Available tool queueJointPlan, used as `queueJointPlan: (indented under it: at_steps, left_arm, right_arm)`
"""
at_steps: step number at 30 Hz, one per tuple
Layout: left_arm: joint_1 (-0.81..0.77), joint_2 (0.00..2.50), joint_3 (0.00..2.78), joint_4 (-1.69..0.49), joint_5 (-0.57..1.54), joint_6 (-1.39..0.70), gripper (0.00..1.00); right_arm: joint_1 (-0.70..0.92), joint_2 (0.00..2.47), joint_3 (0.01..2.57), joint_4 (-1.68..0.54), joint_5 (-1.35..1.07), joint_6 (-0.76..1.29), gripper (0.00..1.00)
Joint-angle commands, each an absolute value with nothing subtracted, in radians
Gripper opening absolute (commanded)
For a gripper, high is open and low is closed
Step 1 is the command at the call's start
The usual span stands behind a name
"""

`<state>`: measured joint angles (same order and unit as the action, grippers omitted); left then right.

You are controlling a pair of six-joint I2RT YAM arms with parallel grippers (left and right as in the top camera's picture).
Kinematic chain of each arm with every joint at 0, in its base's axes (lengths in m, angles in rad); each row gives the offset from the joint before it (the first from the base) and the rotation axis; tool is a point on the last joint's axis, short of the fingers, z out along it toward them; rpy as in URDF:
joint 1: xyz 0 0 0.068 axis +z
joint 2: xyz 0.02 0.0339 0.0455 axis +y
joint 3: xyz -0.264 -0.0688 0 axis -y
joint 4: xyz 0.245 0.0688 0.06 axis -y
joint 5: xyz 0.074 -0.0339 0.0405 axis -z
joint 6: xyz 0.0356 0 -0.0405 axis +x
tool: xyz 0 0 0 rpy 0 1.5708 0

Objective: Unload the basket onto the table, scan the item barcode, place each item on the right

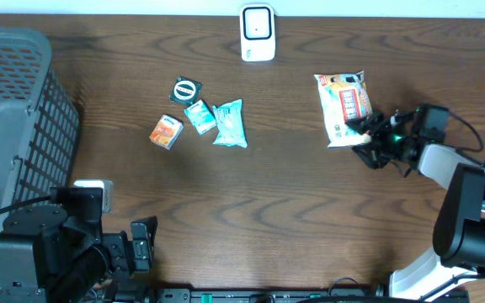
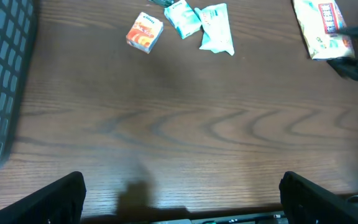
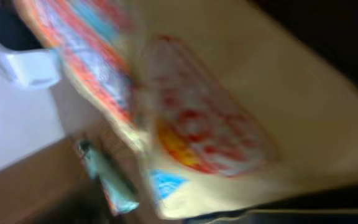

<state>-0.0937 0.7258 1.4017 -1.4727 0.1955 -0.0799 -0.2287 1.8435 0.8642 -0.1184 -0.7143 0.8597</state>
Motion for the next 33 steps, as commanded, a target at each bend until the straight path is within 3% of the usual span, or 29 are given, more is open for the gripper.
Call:
queueJointPlan:
  at_steps: [1,3,12,19,33]
  left_arm:
    - [-0.094,0.728,1.404,-1.473,0.186,-0.088,0.98]
    - [-0.094,0.728,1.404,-1.473,0.186,-0.088,0.98]
    - [-0.094,0.728,1.404,-1.473,0.186,-0.088,0.98]
    - [-0.094,0.728,1.404,-1.473,0.186,-0.088,0.98]
    - [-0.094,0.728,1.404,-1.473,0.186,-0.088,0.98]
  right_arm:
    - [-0.201,1.892,0.816,-0.142,-0.484,0.895,0.31]
    - [-0.204,1.892,0.816,-0.139,-0.468,0.867,0.01]
    - [-0.252,1.842,0.833,-0.139,-0.616,0.53,0.01]
    - [-0.243,1.66,0.896,-0.304,-0.646,0.31,0.01]
    - [-0.115,1.353,0.904,-0.374,-0.491,0.254,0.01]
